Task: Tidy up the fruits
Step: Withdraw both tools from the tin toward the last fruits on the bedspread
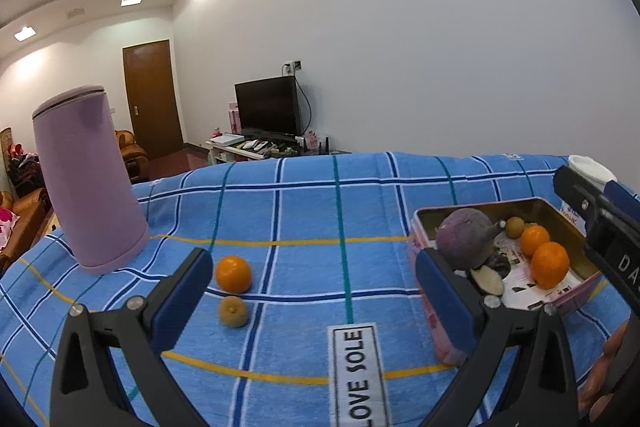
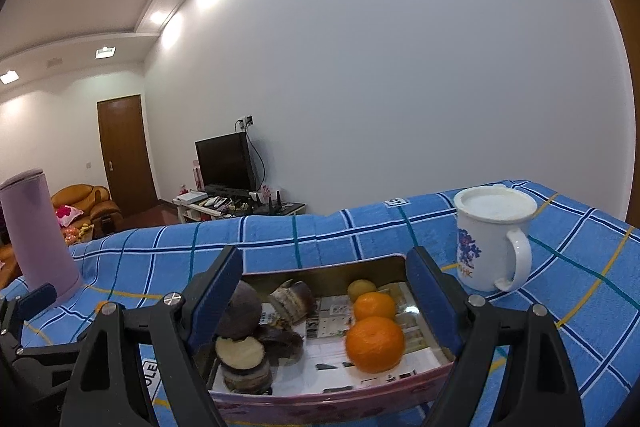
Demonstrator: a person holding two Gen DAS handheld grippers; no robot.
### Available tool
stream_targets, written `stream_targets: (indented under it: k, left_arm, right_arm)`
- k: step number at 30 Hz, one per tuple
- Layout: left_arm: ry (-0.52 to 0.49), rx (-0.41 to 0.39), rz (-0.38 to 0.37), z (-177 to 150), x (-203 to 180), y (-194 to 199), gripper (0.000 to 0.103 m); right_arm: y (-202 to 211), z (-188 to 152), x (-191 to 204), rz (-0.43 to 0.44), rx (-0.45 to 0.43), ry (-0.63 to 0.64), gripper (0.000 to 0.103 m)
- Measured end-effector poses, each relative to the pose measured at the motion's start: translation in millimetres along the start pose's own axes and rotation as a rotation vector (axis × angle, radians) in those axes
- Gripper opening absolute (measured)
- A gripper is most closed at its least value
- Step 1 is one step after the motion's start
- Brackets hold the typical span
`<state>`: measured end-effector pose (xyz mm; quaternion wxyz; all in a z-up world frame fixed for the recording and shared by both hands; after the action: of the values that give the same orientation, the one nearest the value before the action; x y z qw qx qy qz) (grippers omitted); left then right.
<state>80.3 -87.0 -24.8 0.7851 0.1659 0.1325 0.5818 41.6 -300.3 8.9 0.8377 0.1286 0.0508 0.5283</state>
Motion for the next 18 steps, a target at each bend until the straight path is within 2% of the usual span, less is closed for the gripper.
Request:
stream_targets:
  k: [18]
  left_arm:
    - [0.010, 0.004, 0.101, -1.6, 73.7, 3.9, 0.103]
  right_arm:
    - [12.2, -17.6, 87.2, 0.086, 0.049, 0.052, 0.085]
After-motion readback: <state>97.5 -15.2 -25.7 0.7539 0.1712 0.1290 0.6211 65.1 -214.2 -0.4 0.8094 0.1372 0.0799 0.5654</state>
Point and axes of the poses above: each gripper's, at about its wrist camera, not at the fingertips, and y roughly against the way its jaws point, x to its left, z to its top, the point moved 9 cm from there along -y, roughly the way its jaws point, and after that the axes turned 11 degrees about -z, right-handed, at the moved point
